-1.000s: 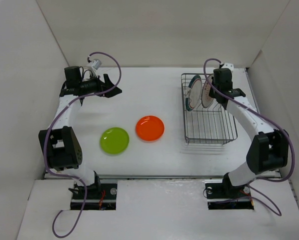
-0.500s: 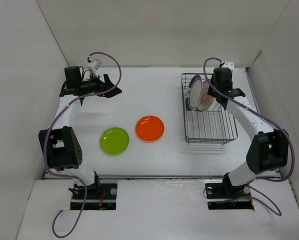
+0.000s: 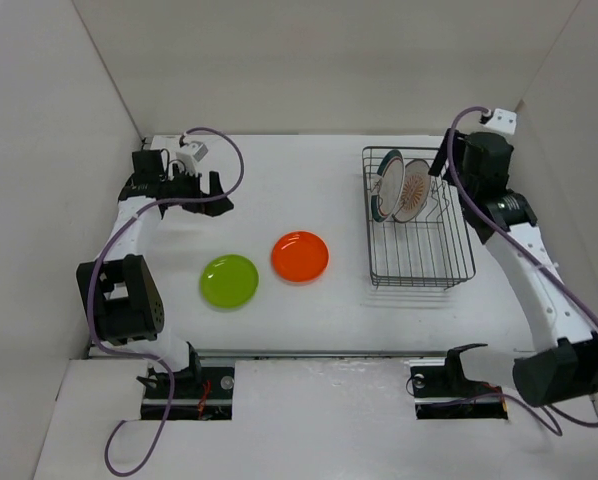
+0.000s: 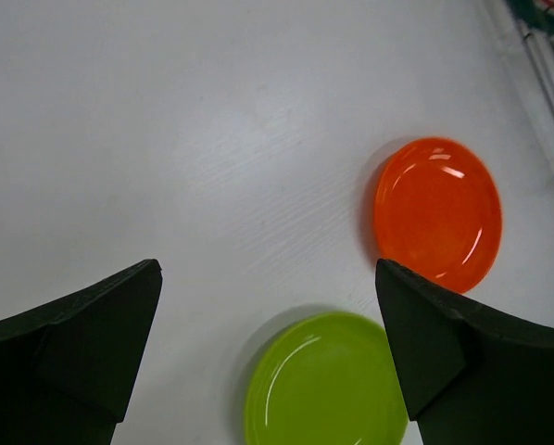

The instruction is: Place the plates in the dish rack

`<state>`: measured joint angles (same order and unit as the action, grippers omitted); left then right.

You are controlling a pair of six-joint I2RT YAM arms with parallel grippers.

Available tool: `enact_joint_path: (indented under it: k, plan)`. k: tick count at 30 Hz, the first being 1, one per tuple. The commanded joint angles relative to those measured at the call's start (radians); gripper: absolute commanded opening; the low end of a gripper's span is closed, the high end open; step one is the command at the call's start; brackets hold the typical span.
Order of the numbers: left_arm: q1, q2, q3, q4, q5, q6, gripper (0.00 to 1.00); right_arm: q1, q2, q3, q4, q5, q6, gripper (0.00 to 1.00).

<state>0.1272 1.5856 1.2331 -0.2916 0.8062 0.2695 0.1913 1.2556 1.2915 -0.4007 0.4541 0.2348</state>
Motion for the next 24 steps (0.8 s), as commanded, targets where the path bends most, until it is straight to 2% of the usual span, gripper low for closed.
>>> enact_joint_path:
  k: [1, 6, 13, 22, 24]
  plan:
    - [0.028, -0.082, -0.062, -0.127, -0.085, 0.166, 1.0, 0.007, -0.106, -0.018, 0.046, -0.08, 0.001, 0.85]
    - [0.038, -0.104, -0.093, -0.315, -0.172, 0.335, 1.0, 0.016, -0.182, -0.075, 0.103, -0.235, -0.022, 0.86]
    - [0.074, -0.032, -0.124, -0.481, -0.176, 0.522, 1.0, 0.056, -0.173, -0.104, 0.166, -0.434, -0.078, 0.86]
    - [0.083, 0.102, -0.133, -0.458, -0.196, 0.534, 1.0, 0.125, -0.183, -0.095, 0.178, -0.456, -0.118, 0.86]
    - [0.083, 0.132, -0.124, -0.458, -0.185, 0.522, 0.97, 0.125, -0.183, -0.095, 0.178, -0.456, -0.118, 0.86]
